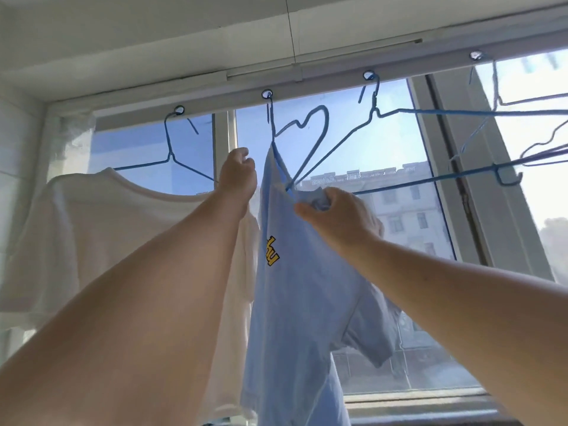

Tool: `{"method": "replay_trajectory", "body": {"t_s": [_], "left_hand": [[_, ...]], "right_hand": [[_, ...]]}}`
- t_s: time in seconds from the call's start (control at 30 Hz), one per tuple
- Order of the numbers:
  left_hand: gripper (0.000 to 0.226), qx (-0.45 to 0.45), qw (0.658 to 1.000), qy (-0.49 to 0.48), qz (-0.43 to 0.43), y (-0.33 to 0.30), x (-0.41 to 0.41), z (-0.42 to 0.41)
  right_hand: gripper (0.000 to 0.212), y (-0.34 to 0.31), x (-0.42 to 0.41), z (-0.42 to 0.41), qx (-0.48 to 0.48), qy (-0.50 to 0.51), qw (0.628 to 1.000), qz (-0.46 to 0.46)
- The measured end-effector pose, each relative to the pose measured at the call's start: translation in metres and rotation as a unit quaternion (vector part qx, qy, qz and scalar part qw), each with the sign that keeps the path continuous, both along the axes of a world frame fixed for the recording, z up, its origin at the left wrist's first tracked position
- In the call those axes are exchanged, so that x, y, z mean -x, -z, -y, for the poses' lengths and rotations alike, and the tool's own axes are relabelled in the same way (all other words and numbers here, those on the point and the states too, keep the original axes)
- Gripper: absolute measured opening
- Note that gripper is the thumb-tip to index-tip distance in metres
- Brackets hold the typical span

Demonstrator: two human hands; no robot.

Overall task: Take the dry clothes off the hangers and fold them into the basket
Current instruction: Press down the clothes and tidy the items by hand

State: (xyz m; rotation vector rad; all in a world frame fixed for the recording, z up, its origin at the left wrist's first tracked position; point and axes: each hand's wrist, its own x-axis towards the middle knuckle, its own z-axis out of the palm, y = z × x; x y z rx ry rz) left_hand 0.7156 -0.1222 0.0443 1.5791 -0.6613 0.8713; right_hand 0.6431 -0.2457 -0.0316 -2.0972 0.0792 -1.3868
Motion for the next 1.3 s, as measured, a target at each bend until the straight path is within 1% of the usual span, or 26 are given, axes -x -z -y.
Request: {"method": "replay_trajectory", "body": {"t_s": [0.07, 0.13, 0.27, 0.33, 0.4, 0.47, 0.57, 0.67, 0.73, 0.83, 0.87, 1.0, 1.13, 1.23, 1.3], "left_hand": [[0.042, 0.004, 0.999, 0.03, 0.011, -0.007, 0.004, 0.011], [0.042, 0.008, 0.998, 0.062, 0.019, -0.014, 0.008, 0.022], [0.04, 0.007, 0.993, 0.116, 0.014, -0.029, 0.012, 0.049], [0.044, 0.026, 0.986, 0.163, -0.014, -0.033, 0.011, 0.063], [0.046, 0.058, 0.971, 0.226, -0.047, -0.036, 0.011, 0.075], [0.049, 0.087, 0.963, 0.246, -0.066, -0.037, 0.01, 0.085], [0.051, 0.105, 0.965, 0.228, -0.079, -0.029, 0.007, 0.094], [0.066, 0.12, 0.962, 0.221, -0.105, -0.015, 0.006, 0.096], [0.069, 0.101, 0.97, 0.191, -0.114, -0.005, 0.004, 0.095], [0.071, 0.05, 0.989, 0.097, -0.101, 0.015, 0.003, 0.091], [0.071, 0.044, 0.99, 0.088, -0.097, 0.022, 0.001, 0.09], [0.066, 0.068, 0.992, 0.073, -0.082, 0.035, 0.003, 0.08], [0.07, 0.045, 0.993, 0.06, -0.088, 0.054, 0.004, 0.073], [0.067, 0.072, 0.988, 0.072, -0.116, 0.059, -0.002, 0.061], [0.06, 0.091, 0.982, 0.091, -0.141, 0.058, -0.009, 0.054]], "right_hand": [[0.036, -0.001, 0.0, 0.014, -0.012, 0.016, 1.0, 0.021], [0.034, -0.002, 0.004, 0.024, -0.014, 0.017, 1.0, 0.019], [0.038, -0.003, 0.018, 0.044, -0.009, 0.011, 1.0, 0.019], [0.041, -0.004, 0.025, 0.054, -0.009, 0.006, 1.0, 0.025], [0.044, -0.004, 0.033, 0.064, 0.001, 0.012, 0.999, 0.037], [0.044, -0.004, 0.038, 0.074, 0.018, 0.037, 0.998, 0.037], [0.044, -0.004, 0.046, 0.084, 0.02, 0.058, 0.998, 0.031], [0.042, 0.001, 0.05, 0.091, 0.007, 0.054, 0.998, 0.026], [0.039, 0.008, 0.051, 0.092, 0.0, 0.05, 0.999, 0.016], [0.04, 0.018, 0.053, 0.091, 0.005, 0.049, 0.999, 0.009], [0.039, 0.023, 0.053, 0.091, 0.005, 0.046, 0.999, 0.007], [0.042, 0.038, 0.051, 0.085, -0.017, 0.01, 1.0, -0.013], [0.049, 0.047, 0.045, 0.073, -0.041, -0.044, 0.998, -0.017], [0.047, 0.048, 0.042, 0.066, -0.056, -0.049, 0.997, -0.023], [0.039, 0.046, 0.042, 0.063, -0.056, -0.044, 0.997, -0.033]]}}
